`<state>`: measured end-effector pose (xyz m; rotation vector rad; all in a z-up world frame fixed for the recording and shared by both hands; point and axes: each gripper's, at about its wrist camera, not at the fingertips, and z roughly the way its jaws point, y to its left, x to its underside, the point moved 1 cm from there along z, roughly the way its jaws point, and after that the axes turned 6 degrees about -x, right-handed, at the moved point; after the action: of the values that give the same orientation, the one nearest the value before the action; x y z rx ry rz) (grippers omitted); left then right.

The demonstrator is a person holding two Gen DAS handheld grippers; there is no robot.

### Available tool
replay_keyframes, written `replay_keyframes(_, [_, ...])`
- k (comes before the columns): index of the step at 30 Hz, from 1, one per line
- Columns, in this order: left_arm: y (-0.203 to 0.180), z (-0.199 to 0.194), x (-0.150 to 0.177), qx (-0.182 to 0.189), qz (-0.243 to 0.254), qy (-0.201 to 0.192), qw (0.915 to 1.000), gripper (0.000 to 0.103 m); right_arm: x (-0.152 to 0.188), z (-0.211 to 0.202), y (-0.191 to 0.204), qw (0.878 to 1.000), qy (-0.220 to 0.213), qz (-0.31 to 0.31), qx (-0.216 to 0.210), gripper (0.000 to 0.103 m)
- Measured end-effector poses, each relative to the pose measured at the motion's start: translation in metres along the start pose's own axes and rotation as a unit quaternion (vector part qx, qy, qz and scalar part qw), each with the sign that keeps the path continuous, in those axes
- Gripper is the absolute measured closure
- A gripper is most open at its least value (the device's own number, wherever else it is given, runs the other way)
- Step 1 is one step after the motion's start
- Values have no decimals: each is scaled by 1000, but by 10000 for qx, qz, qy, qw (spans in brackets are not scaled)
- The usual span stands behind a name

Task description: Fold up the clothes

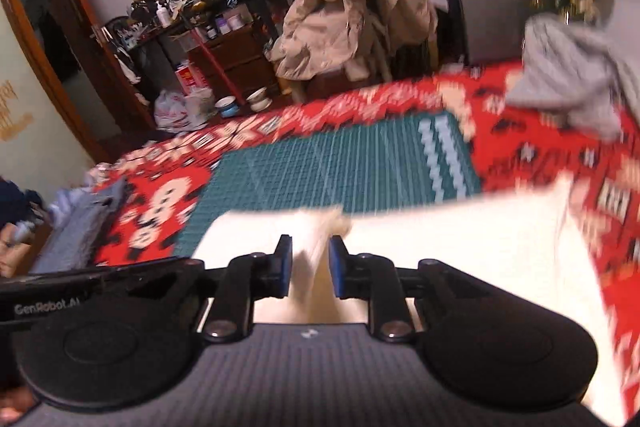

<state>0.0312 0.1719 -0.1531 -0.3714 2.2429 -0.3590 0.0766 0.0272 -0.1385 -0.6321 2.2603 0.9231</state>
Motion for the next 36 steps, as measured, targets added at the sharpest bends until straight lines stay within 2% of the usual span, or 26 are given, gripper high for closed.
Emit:
replay_keyframes(1, [-1, 0, 3, -30, 37, 42, 10000, 82, 5, -3, -2, 9999, 73, 99, -74, 79])
replay_keyframes(3, [-2, 1, 10, -86, 110, 120, 9998, 83, 16, -5, -6, 9995, 189, 232, -77, 67])
replay_keyframes(5, [-4, 3, 15, -104, 189, 114, 9997, 82, 26, -3, -10, 9988, 276, 385, -108, 66])
replay_keyframes(7, [-6, 6, 18, -177, 314, 119, 9993, 83, 32, -2, -14, 9975, 255, 574, -320, 66])
replay_keyframes(8, [-8, 7, 20, -208, 364, 113, 9991, 83, 34, -1, -14, 9970, 258, 630, -371, 69])
replay_keyframes(10, [-12, 7, 20, -282, 501, 104, 9983, 82, 36, 0, -11, 9971, 289, 610, -356, 93])
replay_keyframes(11, [-14, 7, 21, -303, 547, 104, 9980, 82, 36, -2, -10, 9976, 294, 569, -252, 97])
replay_keyframes(14, [-17, 9, 23, -412, 724, 120, 9965, 83, 36, -13, -7, 9984, 247, 515, 7, 98])
replay_keyframes(17, [-23, 12, 28, -574, 1115, 102, 9920, 82, 40, -12, -9, 9984, 312, 456, 114, 98])
replay_keyframes(19, [-27, 8, 27, -593, 1195, 112, 9910, 82, 43, -10, -10, 9982, 364, 467, 124, 97])
replay_keyframes(21, [-24, 0, 26, -330, 1006, 143, 9943, 82, 43, -18, -10, 9981, 297, 533, 101, 90])
replay_keyframes(23, [-22, -7, 27, -128, 877, 196, 9959, 82, 43, -27, -11, 9978, 210, 628, 54, 89])
replay_keyframes(26, [-27, -12, 36, -70, 1057, 294, 9939, 82, 48, -42, -12, 9966, 219, 777, -149, 88])
replay_keyframes(30, [-32, -15, 50, 4, 1197, 369, 9921, 82, 63, -46, -3, 9965, 493, 634, -224, 74])
replay_keyframes(31, [-34, -16, 53, 11, 1207, 378, 9920, 82, 67, -45, -1, 9965, 548, 603, -197, 74])
replay_keyframes(32, [-35, -17, 55, 4, 1218, 385, 9918, 82, 70, -44, 0, 9964, 587, 584, -171, 82])
replay_keyframes(33, [-36, -17, 56, -5, 1232, 388, 9916, 82, 73, -45, 2, 9968, 589, 518, -151, 98])
replay_keyframes(36, [-36, -20, 56, 3, 1221, 391, 9918, 82, 76, -57, 13, 9988, 404, 271, -52, 98])
